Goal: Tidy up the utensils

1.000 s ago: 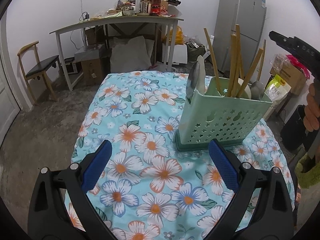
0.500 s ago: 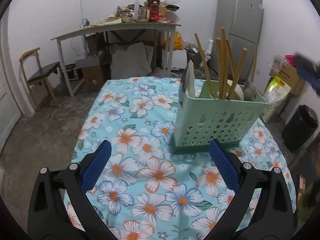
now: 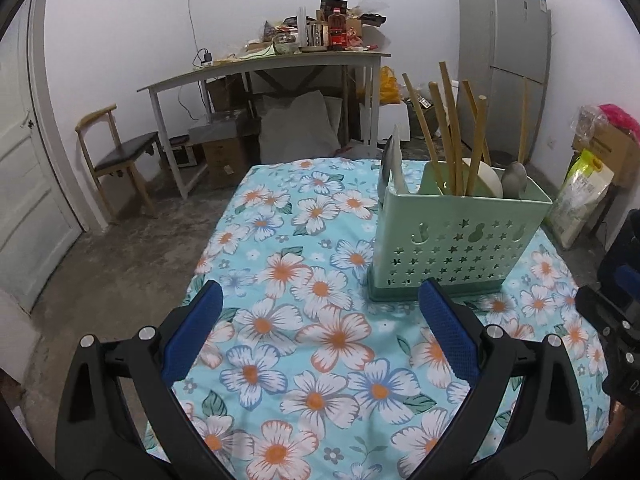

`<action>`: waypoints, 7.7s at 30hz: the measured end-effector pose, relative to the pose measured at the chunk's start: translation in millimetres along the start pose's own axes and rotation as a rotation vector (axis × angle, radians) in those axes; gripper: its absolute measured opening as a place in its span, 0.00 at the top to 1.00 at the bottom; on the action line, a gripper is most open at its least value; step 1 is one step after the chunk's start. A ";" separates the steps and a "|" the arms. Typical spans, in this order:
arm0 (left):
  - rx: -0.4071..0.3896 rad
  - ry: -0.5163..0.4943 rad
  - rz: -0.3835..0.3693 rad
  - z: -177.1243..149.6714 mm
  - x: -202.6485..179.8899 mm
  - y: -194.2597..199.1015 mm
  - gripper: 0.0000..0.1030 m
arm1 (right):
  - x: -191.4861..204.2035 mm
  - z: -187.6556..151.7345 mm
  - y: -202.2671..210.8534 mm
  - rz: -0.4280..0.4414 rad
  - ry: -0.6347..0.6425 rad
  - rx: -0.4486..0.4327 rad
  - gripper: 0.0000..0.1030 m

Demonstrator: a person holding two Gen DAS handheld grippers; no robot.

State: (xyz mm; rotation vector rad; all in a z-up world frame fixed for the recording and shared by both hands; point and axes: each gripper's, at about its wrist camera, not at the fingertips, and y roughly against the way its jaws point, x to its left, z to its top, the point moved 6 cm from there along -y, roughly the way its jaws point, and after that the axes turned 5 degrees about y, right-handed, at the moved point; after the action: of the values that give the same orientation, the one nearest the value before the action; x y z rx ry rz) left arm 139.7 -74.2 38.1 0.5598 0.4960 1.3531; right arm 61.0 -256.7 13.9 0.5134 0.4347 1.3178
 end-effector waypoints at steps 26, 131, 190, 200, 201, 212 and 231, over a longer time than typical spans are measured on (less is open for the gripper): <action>0.069 0.020 0.084 -3.2 5.4 -4.8 0.08 | -6.4 4.0 2.9 -0.160 0.033 0.035 0.06; 0.082 0.021 0.127 -3.3 20.7 -10.0 0.08 | -11.9 4.3 -3.9 -0.160 0.007 0.075 0.06; 0.090 0.029 0.129 -12.4 27.3 -2.0 0.08 | -9.8 8.9 -6.9 -0.141 0.018 0.075 0.06; 0.092 0.028 0.127 -10.0 27.8 -4.1 0.08 | -9.5 9.0 -7.2 -0.142 0.018 0.074 0.06; 0.092 0.027 0.128 -11.1 27.5 -2.8 0.08 | -10.0 9.0 -7.1 -0.141 0.017 0.075 0.06; 0.093 0.028 0.126 -9.9 27.7 -3.8 0.08 | -10.4 9.0 -7.3 -0.140 0.015 0.075 0.06; 0.094 0.026 0.124 -9.4 27.5 -2.3 0.08 | -10.1 9.9 -7.5 -0.140 0.018 0.072 0.06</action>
State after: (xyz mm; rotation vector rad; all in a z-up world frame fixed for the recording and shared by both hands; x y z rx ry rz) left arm 139.7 -46.5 29.1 0.6600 0.5557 1.4622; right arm 70.6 -268.9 17.7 0.5221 0.5250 1.1756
